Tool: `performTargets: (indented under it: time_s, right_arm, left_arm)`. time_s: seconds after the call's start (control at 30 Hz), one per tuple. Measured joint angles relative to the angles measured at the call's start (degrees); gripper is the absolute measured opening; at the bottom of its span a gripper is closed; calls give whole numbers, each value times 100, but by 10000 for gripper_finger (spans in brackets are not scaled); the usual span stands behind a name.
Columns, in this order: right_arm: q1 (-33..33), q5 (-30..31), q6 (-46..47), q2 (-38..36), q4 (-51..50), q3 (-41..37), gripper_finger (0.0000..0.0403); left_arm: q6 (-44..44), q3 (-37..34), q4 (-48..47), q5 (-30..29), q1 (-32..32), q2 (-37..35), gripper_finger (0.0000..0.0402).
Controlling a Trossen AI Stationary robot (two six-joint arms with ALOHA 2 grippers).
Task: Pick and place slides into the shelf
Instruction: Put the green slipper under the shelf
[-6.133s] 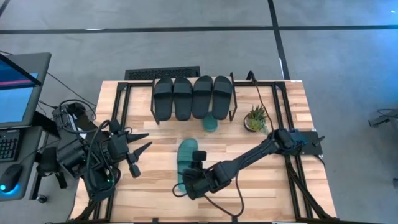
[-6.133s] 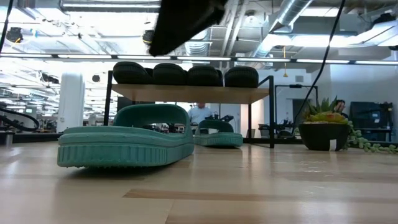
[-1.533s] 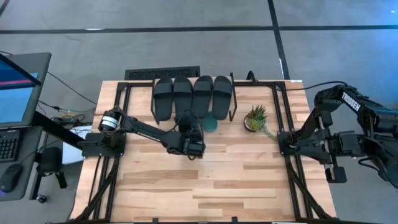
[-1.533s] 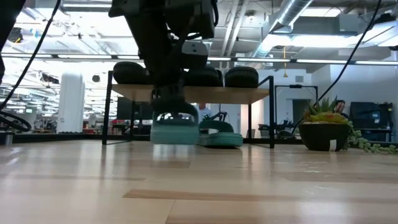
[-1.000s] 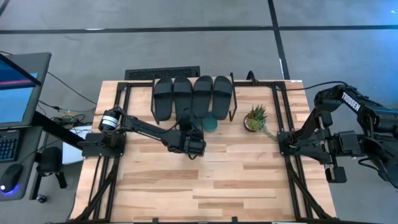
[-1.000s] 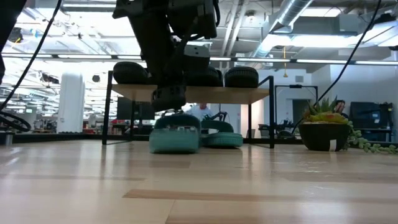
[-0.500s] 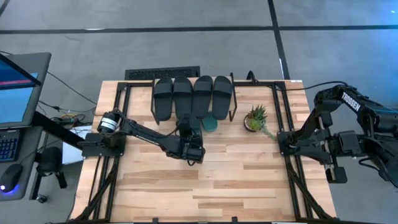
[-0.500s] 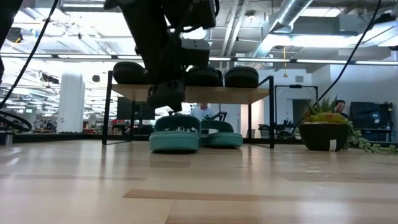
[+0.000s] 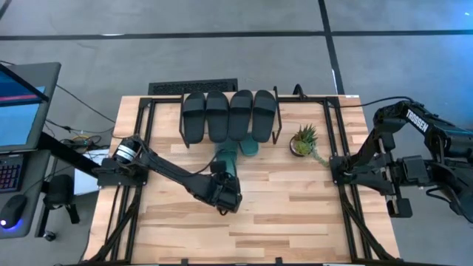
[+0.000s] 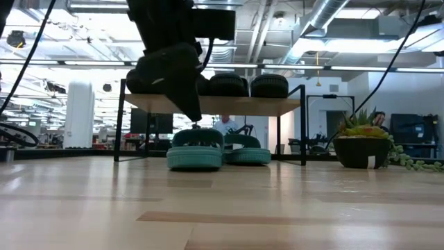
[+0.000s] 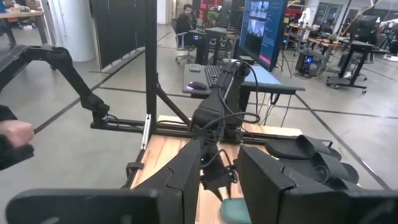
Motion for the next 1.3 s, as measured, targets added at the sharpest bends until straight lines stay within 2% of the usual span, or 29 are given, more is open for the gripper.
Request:
performTargets:
  time_s: [0.2,0.4,0.7,1.0,1.3]
  right_arm:
    - [-2,-2,-7,0,-86,0,98]
    - [1,-21,27,0,-90,0,98]
    - [9,-22,35,0,-75,0,98]
    - [9,-23,37,-4,-64,0,98]
    - [9,-21,39,-11,-64,0,98]
  left_arm:
    - [-24,-219,408,497,-5,0,91]
    - [13,-307,410,240,-36,0,91]
    - [186,-310,558,380,-42,389,91]
    - [35,-310,447,-111,-79,472,91]
    - [44,-308,288,-267,235,472,91]
